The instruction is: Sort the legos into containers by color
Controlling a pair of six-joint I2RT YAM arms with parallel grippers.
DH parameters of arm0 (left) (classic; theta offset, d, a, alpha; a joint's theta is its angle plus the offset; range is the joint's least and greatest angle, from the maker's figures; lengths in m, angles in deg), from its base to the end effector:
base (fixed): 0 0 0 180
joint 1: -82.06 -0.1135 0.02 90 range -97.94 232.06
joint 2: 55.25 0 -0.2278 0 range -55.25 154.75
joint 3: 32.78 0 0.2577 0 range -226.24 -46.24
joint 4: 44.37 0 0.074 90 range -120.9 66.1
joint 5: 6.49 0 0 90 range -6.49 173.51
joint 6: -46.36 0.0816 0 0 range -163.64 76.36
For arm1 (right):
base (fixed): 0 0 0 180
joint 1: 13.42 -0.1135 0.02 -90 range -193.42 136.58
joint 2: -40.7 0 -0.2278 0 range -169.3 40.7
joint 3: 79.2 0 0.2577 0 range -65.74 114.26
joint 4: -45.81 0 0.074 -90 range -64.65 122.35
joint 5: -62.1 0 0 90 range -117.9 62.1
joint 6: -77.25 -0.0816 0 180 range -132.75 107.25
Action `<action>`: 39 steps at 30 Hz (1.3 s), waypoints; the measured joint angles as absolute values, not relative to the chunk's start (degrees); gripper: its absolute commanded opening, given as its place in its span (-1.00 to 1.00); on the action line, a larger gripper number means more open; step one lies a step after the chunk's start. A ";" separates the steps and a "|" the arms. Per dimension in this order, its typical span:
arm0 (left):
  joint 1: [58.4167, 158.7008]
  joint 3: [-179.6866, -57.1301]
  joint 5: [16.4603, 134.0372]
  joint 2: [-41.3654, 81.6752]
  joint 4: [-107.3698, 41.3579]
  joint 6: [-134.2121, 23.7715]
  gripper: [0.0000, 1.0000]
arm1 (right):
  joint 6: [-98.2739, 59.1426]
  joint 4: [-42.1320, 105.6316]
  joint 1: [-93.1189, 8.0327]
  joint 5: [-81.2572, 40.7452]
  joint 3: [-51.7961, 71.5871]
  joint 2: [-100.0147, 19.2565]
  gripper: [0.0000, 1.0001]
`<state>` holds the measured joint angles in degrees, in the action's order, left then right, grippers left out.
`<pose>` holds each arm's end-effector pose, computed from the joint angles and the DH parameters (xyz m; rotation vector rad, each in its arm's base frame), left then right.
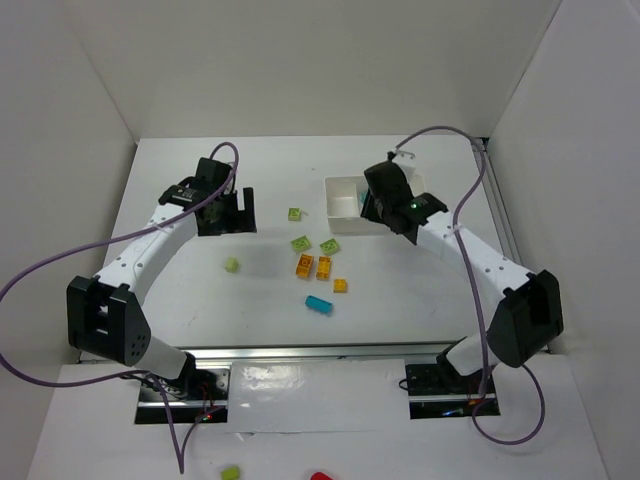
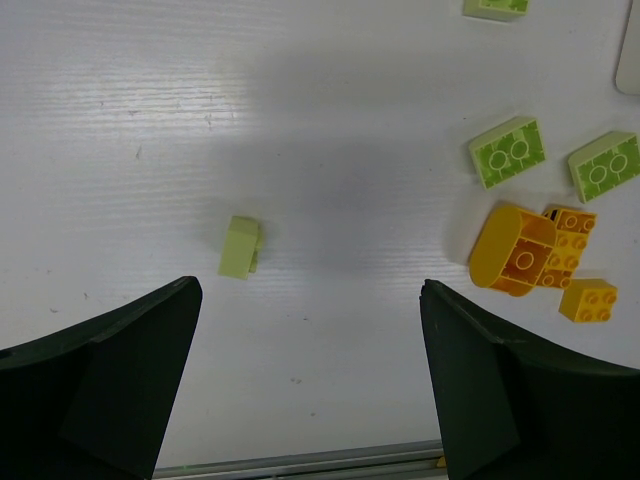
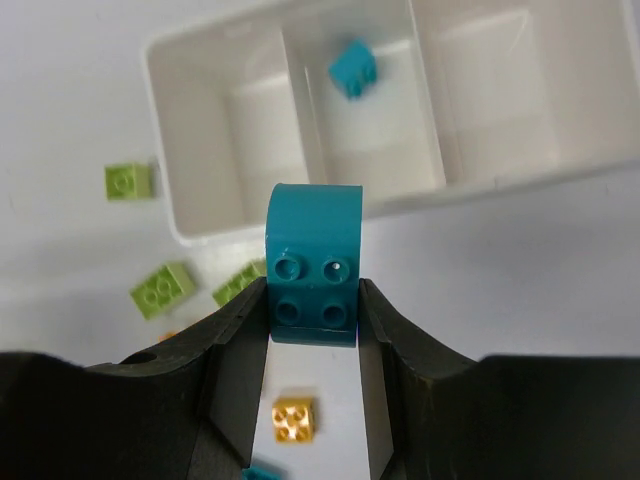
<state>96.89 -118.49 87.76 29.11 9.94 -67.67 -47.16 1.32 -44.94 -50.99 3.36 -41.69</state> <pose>0.3388 -0.0834 0.2222 -0.2316 2.4910 -0.1912 0.3187 0.1579 0.2359 0.2518 2.2582 0.1308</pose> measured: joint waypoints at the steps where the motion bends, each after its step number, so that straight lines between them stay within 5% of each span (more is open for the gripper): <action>1: 96.89 -118.47 87.74 29.11 9.94 -67.67 1.00 | -46.25 1.71 -44.07 -51.25 5.64 -42.91 -0.36; 5: 96.89 -118.05 87.76 28.97 9.87 -67.69 1.00 | -43.58 4.75 -40.86 -51.75 12.52 -51.11 -0.33; 9: 97.02 -117.07 87.91 28.32 10.11 -67.74 1.00 | -41.35 6.56 -38.45 -51.88 17.50 -60.68 0.68; 18: 97.46 -117.07 88.88 27.51 11.10 -67.76 1.00 | -37.92 7.59 -38.67 -50.51 15.78 -58.78 0.48; 24: 97.52 -117.07 89.99 27.49 11.12 -67.67 1.00 | -32.94 8.42 -51.22 -42.84 -1.82 -40.44 0.86; 30: 97.54 -117.07 90.89 27.49 11.14 -67.67 1.00 | -28.32 6.56 -67.13 -37.02 -8.44 -42.56 0.91; 39: 97.54 -117.07 91.28 27.49 11.12 -67.65 1.00 | -23.67 6.04 -73.77 -36.48 -8.46 -50.37 0.47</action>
